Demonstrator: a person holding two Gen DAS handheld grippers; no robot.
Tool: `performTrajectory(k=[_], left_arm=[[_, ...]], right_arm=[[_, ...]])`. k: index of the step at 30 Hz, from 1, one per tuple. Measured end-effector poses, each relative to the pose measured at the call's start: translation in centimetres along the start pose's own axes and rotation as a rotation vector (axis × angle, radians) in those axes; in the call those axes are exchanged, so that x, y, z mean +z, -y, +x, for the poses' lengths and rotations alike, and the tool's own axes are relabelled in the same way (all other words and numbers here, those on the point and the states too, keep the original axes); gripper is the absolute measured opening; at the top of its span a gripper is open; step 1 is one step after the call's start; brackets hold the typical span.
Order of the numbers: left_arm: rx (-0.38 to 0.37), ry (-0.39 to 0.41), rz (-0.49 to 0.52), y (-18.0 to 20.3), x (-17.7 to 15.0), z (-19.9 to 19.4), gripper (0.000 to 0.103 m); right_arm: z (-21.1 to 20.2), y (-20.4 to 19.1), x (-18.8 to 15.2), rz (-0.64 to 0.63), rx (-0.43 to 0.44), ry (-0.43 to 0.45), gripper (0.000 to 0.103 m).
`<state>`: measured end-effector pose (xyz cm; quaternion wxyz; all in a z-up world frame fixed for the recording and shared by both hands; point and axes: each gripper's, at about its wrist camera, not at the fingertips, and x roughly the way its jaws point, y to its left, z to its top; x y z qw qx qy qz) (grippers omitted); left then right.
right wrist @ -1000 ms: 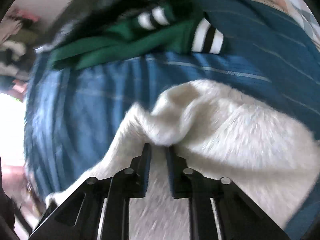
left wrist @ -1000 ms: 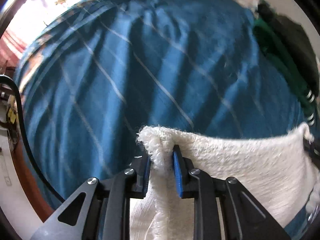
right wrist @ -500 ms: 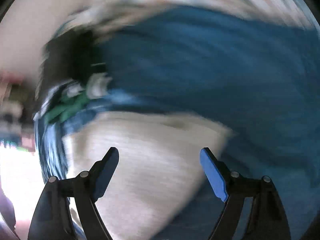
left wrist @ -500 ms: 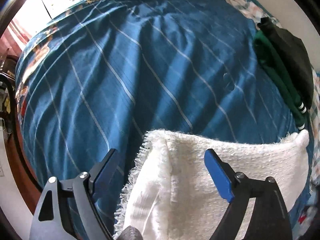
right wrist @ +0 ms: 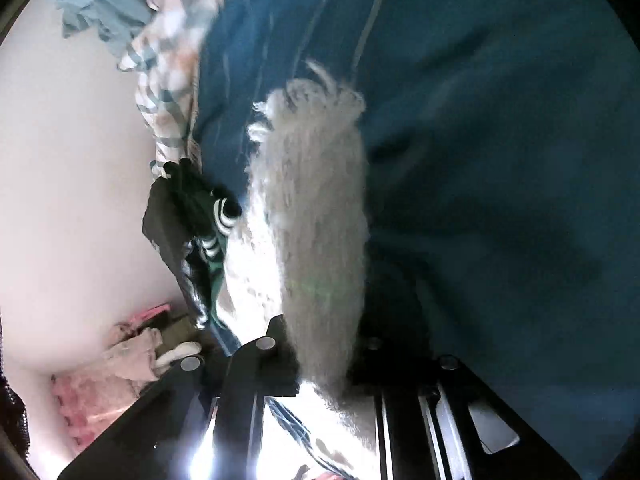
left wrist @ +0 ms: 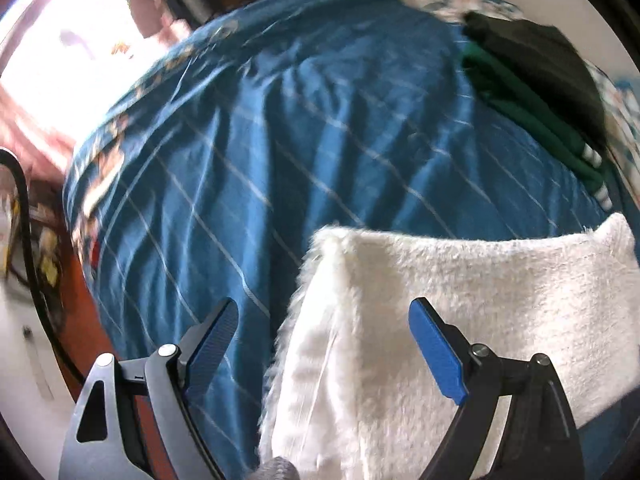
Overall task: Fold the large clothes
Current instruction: 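Grasp the folded white jacket edge with the left tool while the right tool releases and lifts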
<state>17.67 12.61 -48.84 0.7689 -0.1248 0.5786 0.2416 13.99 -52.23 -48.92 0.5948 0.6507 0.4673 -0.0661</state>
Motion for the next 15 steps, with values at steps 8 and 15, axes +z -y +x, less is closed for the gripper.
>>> performTrajectory(k=[8, 15], left_arm=[[0.012, -0.122, 0.090, 3.7, -1.1, 4.4, 0.087], [0.039, -0.072, 0.079, 3.7, -0.1, 4.7, 0.087]], right_arm=[[-6.6, 6.9, -1.5, -0.001, -0.377, -0.021, 0.022], [-9.3, -2.1, -1.5, -0.402, -0.440, 0.040, 0.062]])
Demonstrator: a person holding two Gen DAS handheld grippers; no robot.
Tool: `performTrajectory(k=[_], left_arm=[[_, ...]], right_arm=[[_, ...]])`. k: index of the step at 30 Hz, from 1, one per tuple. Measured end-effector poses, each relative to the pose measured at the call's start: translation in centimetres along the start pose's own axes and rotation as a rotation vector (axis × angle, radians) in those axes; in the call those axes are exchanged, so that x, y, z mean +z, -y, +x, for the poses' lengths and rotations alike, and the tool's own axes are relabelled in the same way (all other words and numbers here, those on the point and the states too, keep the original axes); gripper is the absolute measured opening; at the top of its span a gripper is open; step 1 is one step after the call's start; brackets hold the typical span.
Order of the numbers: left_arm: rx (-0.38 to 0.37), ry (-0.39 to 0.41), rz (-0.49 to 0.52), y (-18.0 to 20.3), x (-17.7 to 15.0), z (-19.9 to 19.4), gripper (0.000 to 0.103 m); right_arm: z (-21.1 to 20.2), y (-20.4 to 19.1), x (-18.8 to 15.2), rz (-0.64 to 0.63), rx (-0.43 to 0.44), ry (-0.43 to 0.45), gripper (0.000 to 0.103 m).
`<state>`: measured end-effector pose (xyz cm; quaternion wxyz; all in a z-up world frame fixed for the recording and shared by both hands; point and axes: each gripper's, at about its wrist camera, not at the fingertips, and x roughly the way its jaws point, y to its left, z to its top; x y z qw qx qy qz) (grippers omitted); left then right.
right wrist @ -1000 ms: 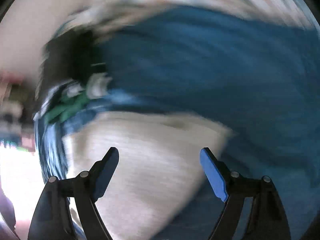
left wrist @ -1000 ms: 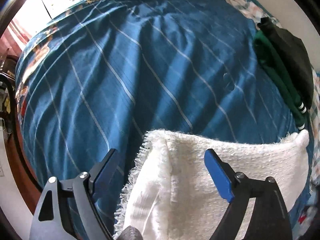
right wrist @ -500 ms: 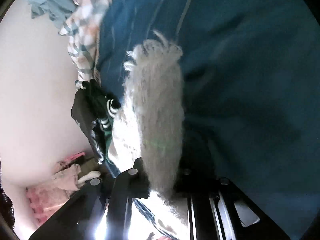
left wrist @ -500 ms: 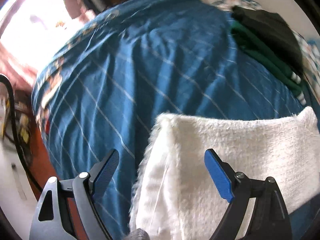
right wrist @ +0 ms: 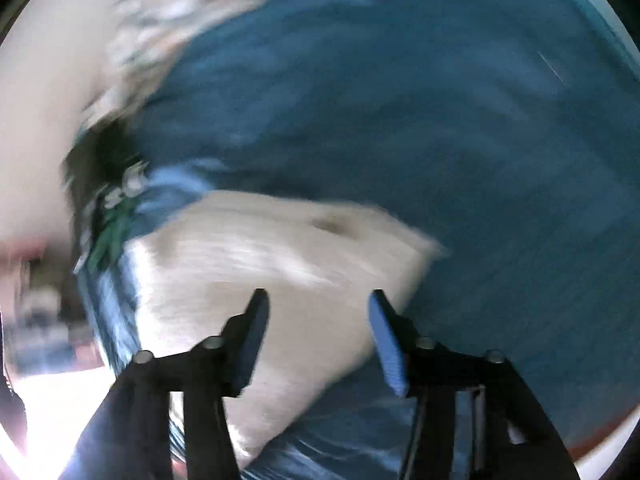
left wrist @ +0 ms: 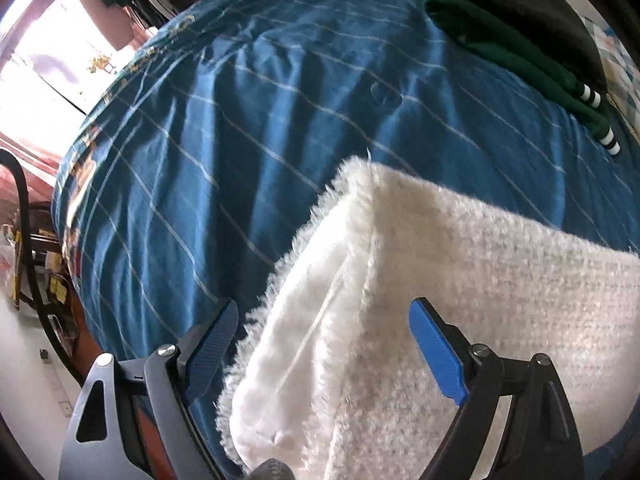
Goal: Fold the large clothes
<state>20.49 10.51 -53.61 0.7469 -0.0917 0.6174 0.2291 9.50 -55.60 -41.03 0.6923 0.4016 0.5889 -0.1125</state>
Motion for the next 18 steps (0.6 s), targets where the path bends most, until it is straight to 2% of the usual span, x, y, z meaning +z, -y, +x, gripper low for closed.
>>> performTrajectory(k=[2, 4, 6, 9, 11, 12, 13, 15, 18], left_arm=[[-0.001, 0.007, -0.005, 0.0, 0.7, 0.1, 0.087], [-0.013, 0.014, -0.013, -0.2, 1.3, 0.1, 0.087], [-0.018, 0.026, -0.011, -0.2, 1.9, -0.1, 0.087], [-0.019, 0.040, 0.002, 0.2, 2.1, -0.8, 0.087], [-0.025, 0.049, 0.006, 0.2, 2.1, -1.1, 0.087], [-0.025, 0.051, 0.010, 0.2, 2.0, -1.2, 0.087], [-0.026, 0.051, 0.013, 0.2, 1.9, -1.2, 0.087], [-0.030, 0.047, 0.014, 0.3, 1.8, -1.2, 0.087], [-0.051, 0.034, 0.002, 0.3, 1.7, -1.0, 0.087]], right_arm=[[1.4, -5.2, 1.7, -0.177, 0.064, -0.036, 0.067], [3.5, -10.4, 2.9, -0.336, 0.111, -0.066, 0.080], [6.2, -15.0, 4.0, -0.485, 0.154, -0.092, 0.082], [11.5, -20.1, 4.9, -0.645, 0.115, -0.199, 0.082], [15.3, -22.0, 4.6, -0.721, 0.088, -0.351, 0.081], [16.2, -21.5, 4.1, -0.733, 0.087, -0.400, 0.056], [16.8, -21.8, 4.0, -0.746, 0.085, -0.404, 0.019], [16.7, -22.0, 3.5, -0.736, 0.061, -0.385, 0.013], [14.6, -21.6, 4.6, -0.593, 0.076, -0.295, 0.010]])
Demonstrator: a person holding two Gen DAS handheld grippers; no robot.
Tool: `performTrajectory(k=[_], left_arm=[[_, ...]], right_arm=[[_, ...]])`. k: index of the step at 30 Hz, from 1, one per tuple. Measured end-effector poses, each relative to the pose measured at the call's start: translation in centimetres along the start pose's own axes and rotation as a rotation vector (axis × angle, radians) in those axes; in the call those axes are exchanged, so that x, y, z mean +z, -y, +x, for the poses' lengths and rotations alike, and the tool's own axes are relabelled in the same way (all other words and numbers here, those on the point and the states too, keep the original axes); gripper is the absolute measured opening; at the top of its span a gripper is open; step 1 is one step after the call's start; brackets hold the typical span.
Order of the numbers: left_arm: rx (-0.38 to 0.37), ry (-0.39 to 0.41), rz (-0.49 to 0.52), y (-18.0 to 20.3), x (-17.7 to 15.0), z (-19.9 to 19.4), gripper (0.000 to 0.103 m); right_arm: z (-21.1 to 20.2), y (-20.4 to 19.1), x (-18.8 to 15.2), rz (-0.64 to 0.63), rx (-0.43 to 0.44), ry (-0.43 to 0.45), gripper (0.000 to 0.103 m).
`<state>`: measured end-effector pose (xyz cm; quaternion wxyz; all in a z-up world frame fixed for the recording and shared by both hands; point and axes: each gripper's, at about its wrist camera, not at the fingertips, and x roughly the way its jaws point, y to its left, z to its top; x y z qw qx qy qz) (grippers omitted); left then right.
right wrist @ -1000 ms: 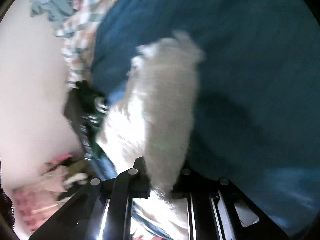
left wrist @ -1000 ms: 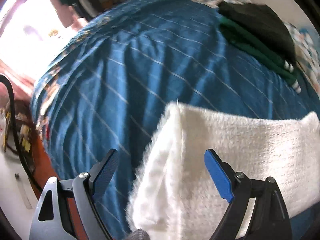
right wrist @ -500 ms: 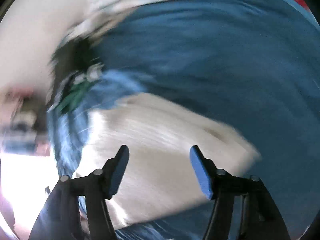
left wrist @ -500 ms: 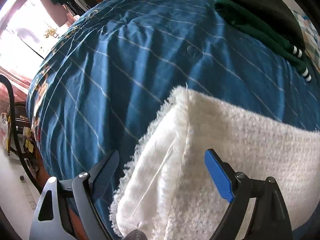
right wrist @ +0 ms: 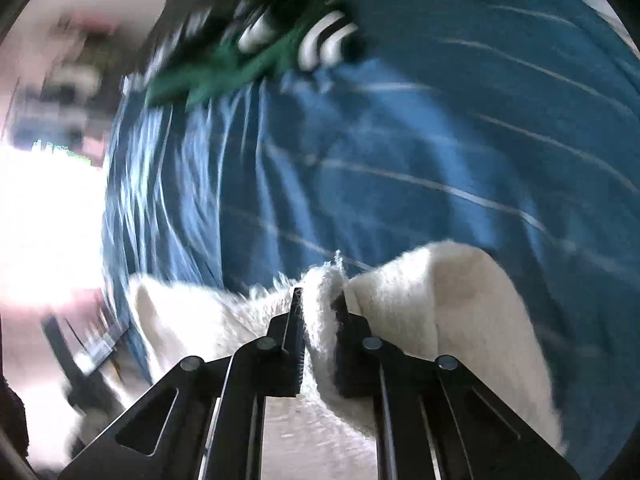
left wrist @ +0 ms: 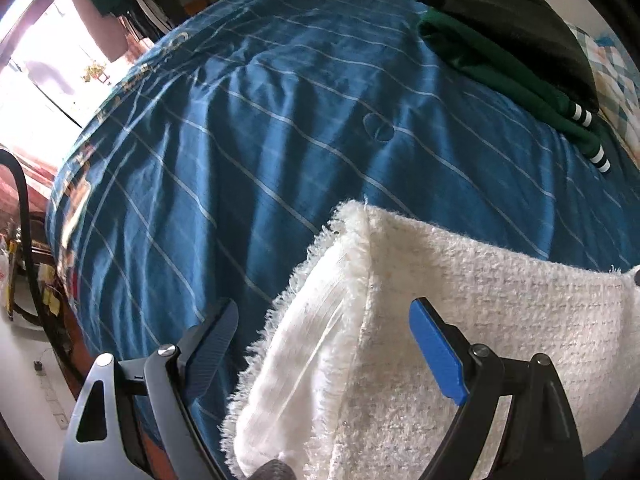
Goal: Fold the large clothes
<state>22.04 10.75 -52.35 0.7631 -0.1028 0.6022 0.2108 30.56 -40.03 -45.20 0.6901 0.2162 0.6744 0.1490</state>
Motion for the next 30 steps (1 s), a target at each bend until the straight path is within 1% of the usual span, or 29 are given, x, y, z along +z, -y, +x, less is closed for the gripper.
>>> performTrajectory(k=[1, 3, 4, 5, 6, 8, 9, 11, 12, 13, 15, 17, 19, 20, 22, 23, 24, 25, 26, 27, 28, 29, 30], left_arm=[[-0.007, -0.006, -0.001, 0.1, 0.0, 0.2, 0.087], [-0.003, -0.011, -0.002, 0.3, 0.1, 0.7, 0.087], [0.002, -0.013, 0.002, 0.6, 0.1, 1.4, 0.087], [0.013, -0.020, 0.005, 0.7, 0.1, 2.1, 0.087], [0.035, -0.045, 0.003, 0.8, 0.1, 3.3, 0.087], [0.021, -0.088, -0.014, 0.7, -0.2, 5.2, 0.088], [0.011, -0.105, -0.024, 0.5, -0.3, 6.0, 0.090], [-0.042, -0.109, -0.054, -0.1, -0.5, 7.0, 0.095], [-0.053, -0.104, -0.053, -0.3, -0.6, 7.3, 0.103], [-0.074, -0.095, -0.047, -0.5, -0.6, 7.7, 0.103], [-0.130, -0.089, -0.055, -1.0, -0.6, 8.1, 0.103], [-0.199, -0.078, -0.096, -1.8, -0.7, 8.7, 0.103], [-0.244, -0.057, -0.151, -2.4, -1.0, 9.0, 0.103], [-0.249, -0.048, -0.160, -2.5, -1.1, 8.9, 0.103], [-0.247, -0.041, -0.155, -2.5, -1.3, 8.8, 0.103], [-0.249, -0.045, -0.160, -2.5, -1.4, 8.8, 0.103], [-0.251, -0.051, -0.166, -2.5, -1.4, 8.8, 0.103], [-0.250, -0.058, -0.171, -2.5, -1.3, 8.9, 0.103], [-0.250, -0.061, -0.174, -2.6, -1.3, 8.9, 0.103], [-0.251, -0.063, -0.180, -2.6, -1.0, 9.0, 0.103], [-0.255, -0.060, -0.187, -2.7, -1.1, 9.1, 0.103], [-0.258, -0.056, -0.191, -2.9, -0.9, 9.2, 0.103], [-0.263, -0.049, -0.202, -3.1, -1.0, 9.3, 0.103]], right_arm=[[-0.8, 0.5, -0.2, 0.046, -0.006, 0.033, 0.010], [-1.1, 2.0, -0.4, 0.150, 0.011, 0.053, 0.010], [-0.9, 3.0, -0.5, 0.206, 0.014, 0.066, 0.010], [-0.4, 3.6, -0.5, 0.230, 0.000, 0.075, 0.010], [0.2, 3.7, -0.5, 0.231, -0.015, 0.076, 0.010], [1.9, 3.2, -0.2, 0.200, -0.082, 0.080, 0.010], [2.3, 3.1, -0.1, 0.189, -0.098, 0.078, 0.011], [2.7, 2.4, 0.5, 0.160, -0.147, 0.071, 0.013], [2.6, 2.0, 0.7, 0.139, -0.159, 0.062, 0.015], [1.9, 1.6, 0.7, 0.128, -0.168, 0.060, 0.022], [-0.5, 0.7, 0.3, 0.102, -0.205, 0.078, 0.028], [-4.2, -1.0, -1.2, 0.058, -0.286, 0.153, 0.031], [-6.5, -2.3, -2.8, 0.045, -0.318, 0.203, 0.033], [-7.3, -3.1, -3.8, 0.036, -0.307, 0.215, 0.033], [-7.8, -3.8, -5.1, 0.020, -0.226, 0.184, 0.033], [-6.4, -4.6, -5.5, 0.006, -0.166, 0.127, 0.033], [-4.9, -5.2, -5.7, -0.007, -0.126, 0.071, 0.033], [-3.2, -5.8, -5.8, -0.018, -0.109, 0.021, 0.033], [-0.6, -6.4, -6.0, -0.030, -0.109, -0.055, 0.033], [1.5, -6.6, -6.1, -0.027, -0.117, -0.112, 0.033], [4.1, -6.4, -6.2, -0.016, -0.153, -0.173, 0.033], [5.8, -6.1, -6.2, -0.011, -0.183, -0.190, 0.033], [7.4, -5.6, -6.0, -0.005, -0.198, -0.184, 0.032]])
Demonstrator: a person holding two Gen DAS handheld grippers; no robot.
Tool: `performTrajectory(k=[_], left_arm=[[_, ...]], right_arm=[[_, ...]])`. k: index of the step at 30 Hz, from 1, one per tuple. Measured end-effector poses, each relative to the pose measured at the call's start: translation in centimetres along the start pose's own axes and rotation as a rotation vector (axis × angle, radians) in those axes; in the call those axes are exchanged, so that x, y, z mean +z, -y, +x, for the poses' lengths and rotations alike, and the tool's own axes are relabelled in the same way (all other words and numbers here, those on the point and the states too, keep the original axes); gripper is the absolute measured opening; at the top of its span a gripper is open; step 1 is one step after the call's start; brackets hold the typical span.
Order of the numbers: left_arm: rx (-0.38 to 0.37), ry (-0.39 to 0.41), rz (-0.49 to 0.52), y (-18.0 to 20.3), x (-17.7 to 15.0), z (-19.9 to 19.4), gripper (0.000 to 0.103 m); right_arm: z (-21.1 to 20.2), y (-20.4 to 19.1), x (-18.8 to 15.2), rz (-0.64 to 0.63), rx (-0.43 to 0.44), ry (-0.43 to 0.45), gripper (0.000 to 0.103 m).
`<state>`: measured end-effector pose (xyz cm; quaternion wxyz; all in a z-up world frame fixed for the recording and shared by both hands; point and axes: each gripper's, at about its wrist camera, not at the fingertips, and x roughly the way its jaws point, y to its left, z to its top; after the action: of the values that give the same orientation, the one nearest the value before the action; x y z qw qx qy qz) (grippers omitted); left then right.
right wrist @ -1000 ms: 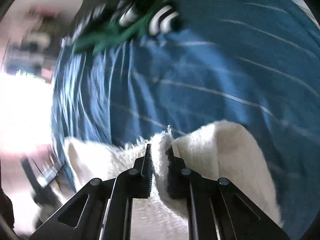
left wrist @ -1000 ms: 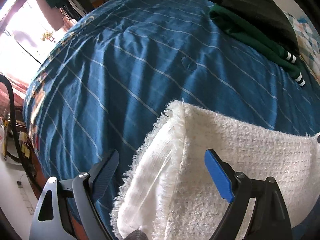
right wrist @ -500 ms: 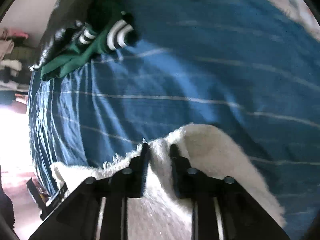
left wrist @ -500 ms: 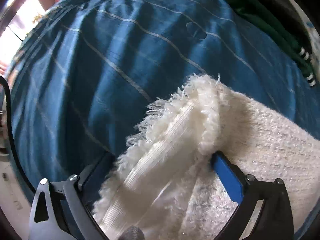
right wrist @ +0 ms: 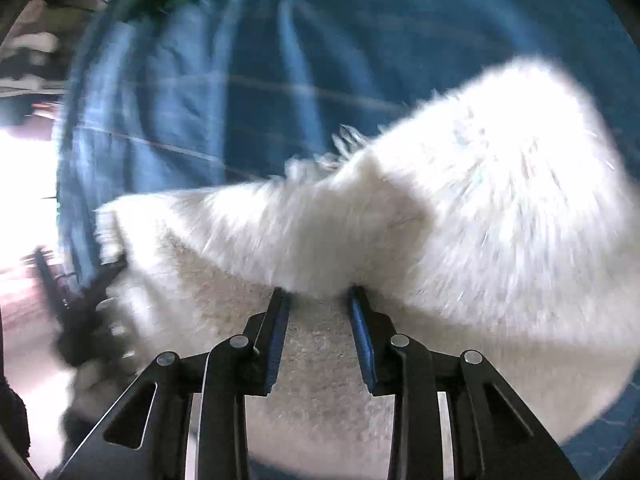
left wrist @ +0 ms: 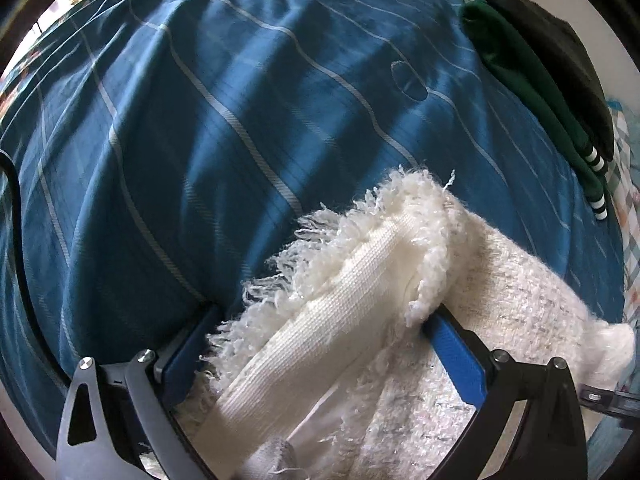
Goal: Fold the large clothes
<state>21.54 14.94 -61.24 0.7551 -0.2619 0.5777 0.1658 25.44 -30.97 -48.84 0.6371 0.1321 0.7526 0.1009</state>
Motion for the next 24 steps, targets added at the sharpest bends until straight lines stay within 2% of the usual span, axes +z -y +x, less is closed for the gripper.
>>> performTrajectory(k=[2, 5, 8, 10, 11, 12, 14, 15, 18, 19, 20, 21, 22, 24], left_arm=[[-0.001, 0.001, -0.010, -0.1, 0.1, 0.2, 0.103], [0.017, -0.027, -0.007, -0.1, 0.4, 0.1, 0.103], [0.070, -0.056, -0.005, 0.3, 0.9, -0.9, 0.103], [0.144, -0.021, 0.044, 1.3, 0.9, -2.6, 0.103], [0.173, -0.002, 0.072, 1.9, 0.8, -3.4, 0.103], [0.204, 0.017, 0.100, 2.6, 0.6, -4.3, 0.103], [0.265, 0.050, 0.152, 4.4, -0.1, -6.3, 0.103], [0.273, 0.055, 0.161, 5.1, -0.4, -6.8, 0.103], [0.247, 0.053, 0.190, 8.4, -1.8, -8.9, 0.103], [0.220, 0.054, 0.210, 10.1, -2.5, -9.7, 0.103], [0.201, 0.052, 0.226, 11.1, -3.1, -9.9, 0.103], [0.176, 0.046, 0.247, 12.7, -4.0, -9.9, 0.103], [0.140, 0.033, 0.273, 14.7, -4.9, -9.6, 0.103], [0.104, -0.001, 0.311, 17.2, -5.7, -8.6, 0.103]], right_arm=[[0.1, 0.4, 0.9, 0.060, 0.006, 0.009, 0.032], [-1.0, 0.8, 1.3, 0.103, 0.017, -0.023, 0.032], [-5.8, 2.6, 1.0, 0.154, 0.074, 0.076, 0.032], [-8.4, 5.2, 1.0, 0.179, -0.012, 0.158, 0.032], [-8.4, 6.2, 1.3, 0.192, -0.031, 0.159, 0.032], [-7.0, 8.2, 1.7, 0.219, -0.072, 0.125, 0.032], [-3.7, 10.5, 2.3, 0.256, -0.041, 0.069, 0.032], [-3.0, 11.1, 2.7, 0.270, -0.022, 0.081, 0.032], [-4.7, 10.1, 3.3, 0.224, -0.053, 0.060, 0.033], [-5.4, 10.0, 3.0, 0.221, -0.035, 0.072, 0.035], [-7.0, 10.5, 1.8, 0.236, 0.027, 0.118, 0.035], [-7.8, 10.9, 0.6, 0.257, 0.063, 0.152, 0.039], [-9.0, 11.9, -1.0, 0.293, 0.101, 0.196, 0.051], [-10.8, 14.2, -5.3, 0.391, 0.157, 0.273, 0.065]])
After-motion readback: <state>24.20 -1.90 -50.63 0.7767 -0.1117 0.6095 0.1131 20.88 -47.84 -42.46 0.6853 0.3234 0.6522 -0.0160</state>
